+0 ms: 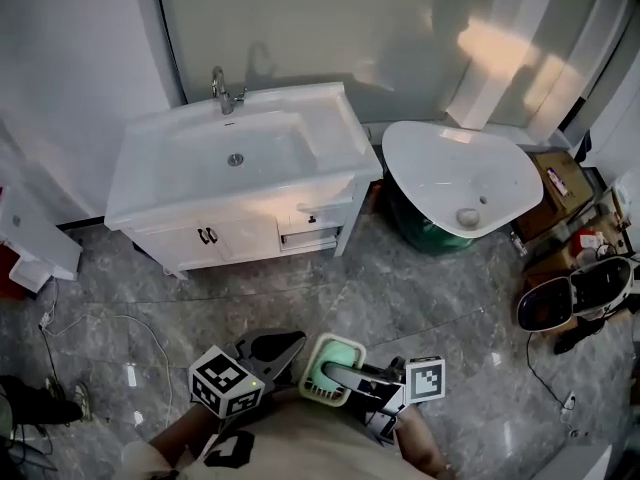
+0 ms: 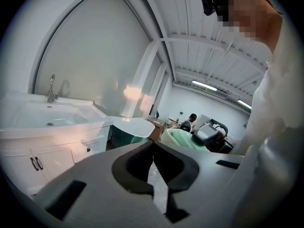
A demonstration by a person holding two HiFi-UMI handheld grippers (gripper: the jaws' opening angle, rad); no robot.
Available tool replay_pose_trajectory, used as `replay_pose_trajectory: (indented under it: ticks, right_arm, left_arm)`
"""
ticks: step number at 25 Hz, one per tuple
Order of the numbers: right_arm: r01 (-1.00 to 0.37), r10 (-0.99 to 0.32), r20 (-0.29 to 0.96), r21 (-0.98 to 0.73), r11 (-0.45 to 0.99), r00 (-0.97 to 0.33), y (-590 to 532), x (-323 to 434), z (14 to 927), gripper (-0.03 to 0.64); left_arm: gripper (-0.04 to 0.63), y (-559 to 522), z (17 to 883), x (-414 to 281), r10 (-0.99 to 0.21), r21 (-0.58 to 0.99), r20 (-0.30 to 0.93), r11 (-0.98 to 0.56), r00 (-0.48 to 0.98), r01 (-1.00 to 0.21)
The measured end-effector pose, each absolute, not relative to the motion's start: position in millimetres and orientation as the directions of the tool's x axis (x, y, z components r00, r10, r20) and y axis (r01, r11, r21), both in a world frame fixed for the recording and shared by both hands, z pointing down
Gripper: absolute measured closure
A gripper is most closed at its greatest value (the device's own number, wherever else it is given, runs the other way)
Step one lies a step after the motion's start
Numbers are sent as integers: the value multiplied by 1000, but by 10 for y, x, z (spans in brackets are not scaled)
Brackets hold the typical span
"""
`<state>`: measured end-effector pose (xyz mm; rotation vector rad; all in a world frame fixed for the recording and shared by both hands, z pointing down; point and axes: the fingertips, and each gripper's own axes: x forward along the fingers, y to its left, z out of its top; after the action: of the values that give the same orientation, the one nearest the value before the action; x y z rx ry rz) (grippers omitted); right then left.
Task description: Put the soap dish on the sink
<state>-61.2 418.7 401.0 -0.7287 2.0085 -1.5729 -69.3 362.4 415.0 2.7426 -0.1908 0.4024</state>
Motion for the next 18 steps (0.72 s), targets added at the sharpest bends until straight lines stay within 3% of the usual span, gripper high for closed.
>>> replay_pose_trajectory:
  ticks: [8, 18]
  right_arm:
    - [-160, -689, -17, -969, 191, -724, 3792, -642, 3986, 466]
    - [-179, -630, 48, -973, 145, -775, 3100, -1048, 3993, 466]
  left_arm:
    - [575, 3100, 4097, -813, -87, 381, 251, -907, 964, -181]
    - [575, 1981, 4054, -1671, -301, 368, 218, -856, 928, -363]
